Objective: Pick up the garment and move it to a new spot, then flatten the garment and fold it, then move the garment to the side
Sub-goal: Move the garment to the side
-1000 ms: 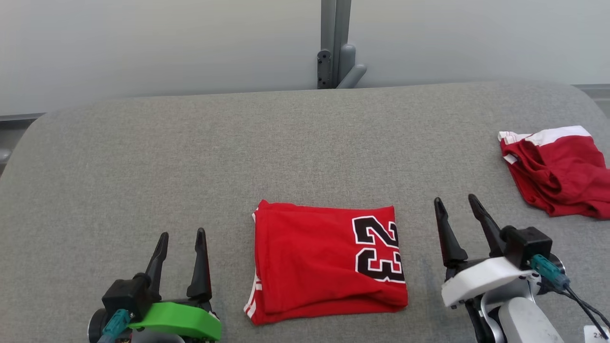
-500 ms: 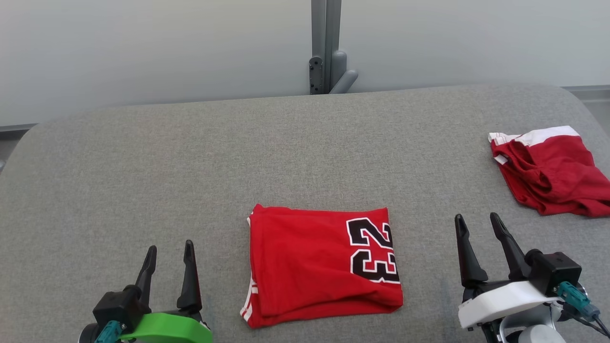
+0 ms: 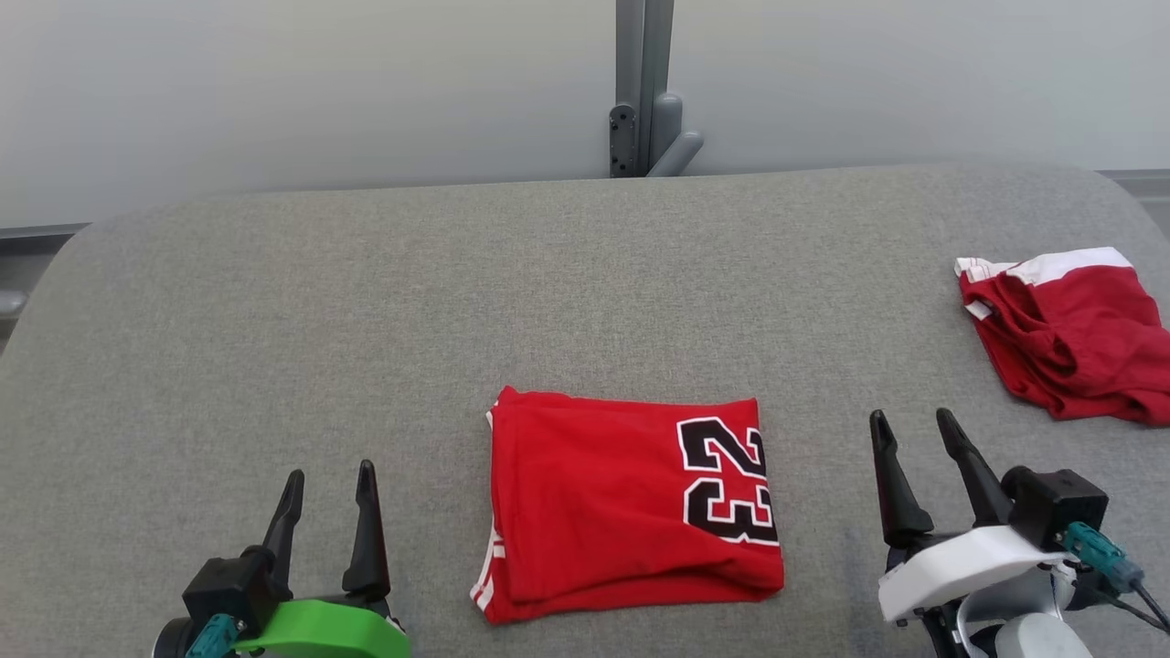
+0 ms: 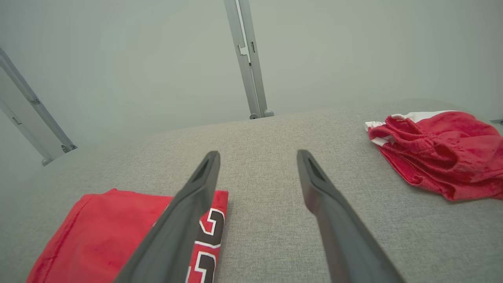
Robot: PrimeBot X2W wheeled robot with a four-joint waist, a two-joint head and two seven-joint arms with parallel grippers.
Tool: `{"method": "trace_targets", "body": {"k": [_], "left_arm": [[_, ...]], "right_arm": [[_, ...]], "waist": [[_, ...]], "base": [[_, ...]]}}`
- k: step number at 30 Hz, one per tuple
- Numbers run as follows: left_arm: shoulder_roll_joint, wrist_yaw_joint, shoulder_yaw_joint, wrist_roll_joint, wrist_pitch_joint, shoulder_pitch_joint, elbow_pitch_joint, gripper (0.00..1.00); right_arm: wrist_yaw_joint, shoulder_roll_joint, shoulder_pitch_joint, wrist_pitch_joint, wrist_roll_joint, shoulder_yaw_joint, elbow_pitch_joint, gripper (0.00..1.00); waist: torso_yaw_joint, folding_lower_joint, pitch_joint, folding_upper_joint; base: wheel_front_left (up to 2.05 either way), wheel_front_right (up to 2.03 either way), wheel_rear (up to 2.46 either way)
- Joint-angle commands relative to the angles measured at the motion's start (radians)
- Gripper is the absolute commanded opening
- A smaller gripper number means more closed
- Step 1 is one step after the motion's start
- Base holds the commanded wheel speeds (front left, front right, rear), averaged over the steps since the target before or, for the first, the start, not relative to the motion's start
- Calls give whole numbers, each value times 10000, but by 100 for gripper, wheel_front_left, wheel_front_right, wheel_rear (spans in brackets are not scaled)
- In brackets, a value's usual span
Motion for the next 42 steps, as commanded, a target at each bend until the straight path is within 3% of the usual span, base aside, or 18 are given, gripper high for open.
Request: {"method": "trace_targets", "body": {"k": [1, 9, 17, 33, 34, 35, 36, 37, 38, 42], "left_arm": [[7, -30, 14, 63, 3, -68, -8, 100], [-9, -81, -65, 111, 3, -216, 39, 100], [-18, -110, -120, 150, 3, -332, 97, 100], [-37, -175, -170, 211, 3, -444, 175, 100], [-38, -176, -164, 214, 3, -448, 174, 100], [-39, -174, -155, 214, 3, -449, 171, 100], [-41, -172, -145, 212, 3, -445, 168, 100], [-42, -161, -133, 209, 3, -439, 167, 100], [-43, -137, -116, 204, 3, -431, 149, 100], [-46, -122, -129, 217, 3, -432, 101, 100]], "right_arm": [[-3, 0, -231, 223, -64, 18, 170, 100], [-1, -275, -864, 1363, 647, 260, 1405, 100], [-1, -863, -1394, 2642, 2813, 1344, 2870, 100], [-3, -1744, -2406, 3578, 6073, 2961, 4298, 100], [-3, -1778, -2451, 3620, 6224, 3072, 4325, 83], [-3, -1833, -2495, 3622, 6332, 3194, 4328, 45], [-3, -1892, -2527, 3606, 6420, 3312, 4318, 29], [-3, -1948, -2558, 3560, 6493, 3415, 4323, 5], [-3, -2071, -2655, 3432, 6619, 3618, 4291, 0], [-3, -2340, -2856, 3151, 6835, 3898, 4202, 0]], "waist": [[61, 0, 53, 33], [430, 0, 293, 33], [978, 0, 593, 33], [1723, 0, 810, 33], [1733, 0, 821, 33], [1736, 0, 831, 33], [1734, 0, 838, 33], [1726, 0, 845, 33], [1688, 0, 858, 33], [1505, 0, 891, 33]], "base": [[0, 0, 0], [0, 0, 0], [0, 0, 0], [0, 0, 0], [0, 0, 0], [0, 0, 0], [0, 0, 0], [0, 0, 0], [0, 0, 0], [0, 0, 0]]}}
